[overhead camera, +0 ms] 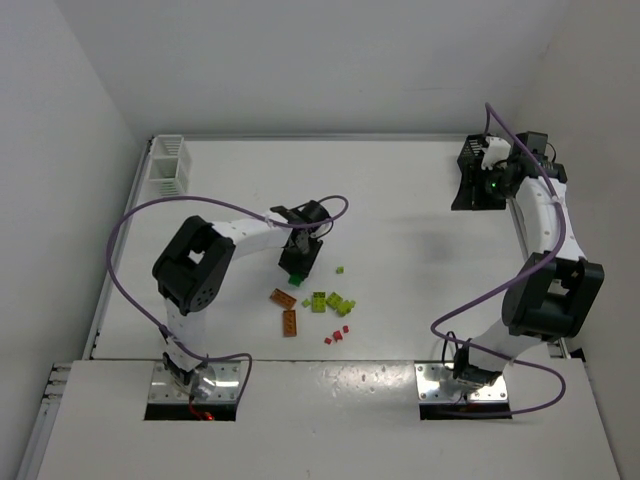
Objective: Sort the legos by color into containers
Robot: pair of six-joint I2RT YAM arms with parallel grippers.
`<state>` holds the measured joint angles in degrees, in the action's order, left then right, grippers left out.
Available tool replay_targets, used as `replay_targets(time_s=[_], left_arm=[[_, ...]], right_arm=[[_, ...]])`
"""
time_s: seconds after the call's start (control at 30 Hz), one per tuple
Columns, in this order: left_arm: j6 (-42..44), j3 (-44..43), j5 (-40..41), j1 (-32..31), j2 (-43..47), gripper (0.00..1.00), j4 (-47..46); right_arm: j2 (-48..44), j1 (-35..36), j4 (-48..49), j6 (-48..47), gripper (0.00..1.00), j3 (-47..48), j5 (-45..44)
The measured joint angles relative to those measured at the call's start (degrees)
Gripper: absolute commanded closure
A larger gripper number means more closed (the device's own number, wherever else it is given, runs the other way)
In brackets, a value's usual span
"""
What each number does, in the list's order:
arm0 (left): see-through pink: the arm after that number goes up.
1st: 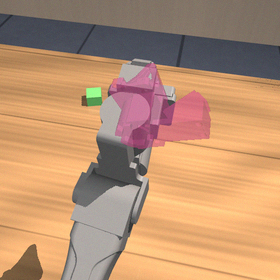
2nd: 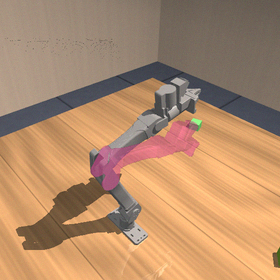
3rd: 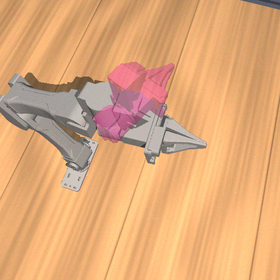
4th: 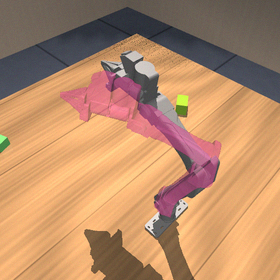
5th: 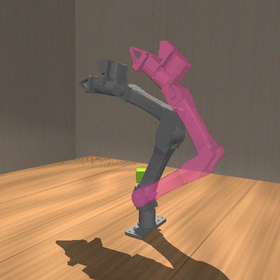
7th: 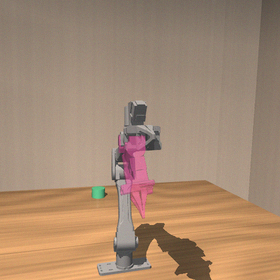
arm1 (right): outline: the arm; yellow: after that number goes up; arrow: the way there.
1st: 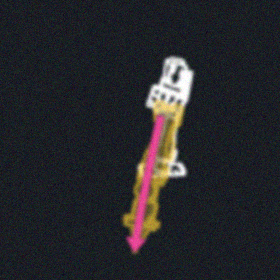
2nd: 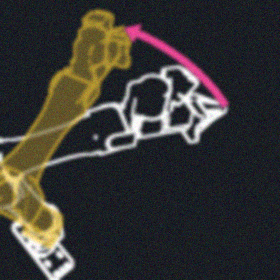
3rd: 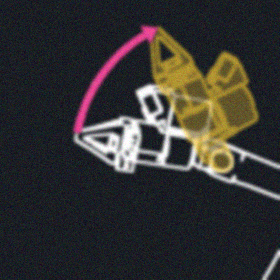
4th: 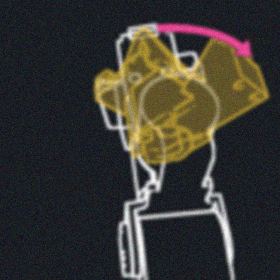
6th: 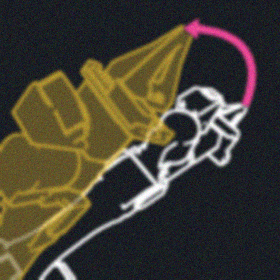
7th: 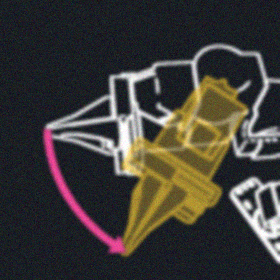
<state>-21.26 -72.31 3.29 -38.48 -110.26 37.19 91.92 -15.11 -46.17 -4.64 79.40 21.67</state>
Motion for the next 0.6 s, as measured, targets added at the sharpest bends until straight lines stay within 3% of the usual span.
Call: replay_targets(time_s=[0.07,0.33,0.5,0.6], left_arm=[[0.7,-0.2,-0.2,0.3,-0.2,1.00,0.0],[3.7,-1.3,-2.7,4.3,-0.4,1.00,-0.3],[7.2,-1.4,-6.5,12.3,2.4,1.00,-0.2],[9.5,-1.7,-11.0,19.3,8.4,1.00,-0.5]], right_arm=[[0.0,0.0,0.0,0.0,0.42,0.0,0.2],[-0.1,1.7,0.8,-0.6,0.46,-7.8,5.9],[-0.1,7.5,0.9,-1.2,0.48,-15.9,7.3],[-0.2,11.3,1.2,-1.4,0.49,-16.9,7.5]])
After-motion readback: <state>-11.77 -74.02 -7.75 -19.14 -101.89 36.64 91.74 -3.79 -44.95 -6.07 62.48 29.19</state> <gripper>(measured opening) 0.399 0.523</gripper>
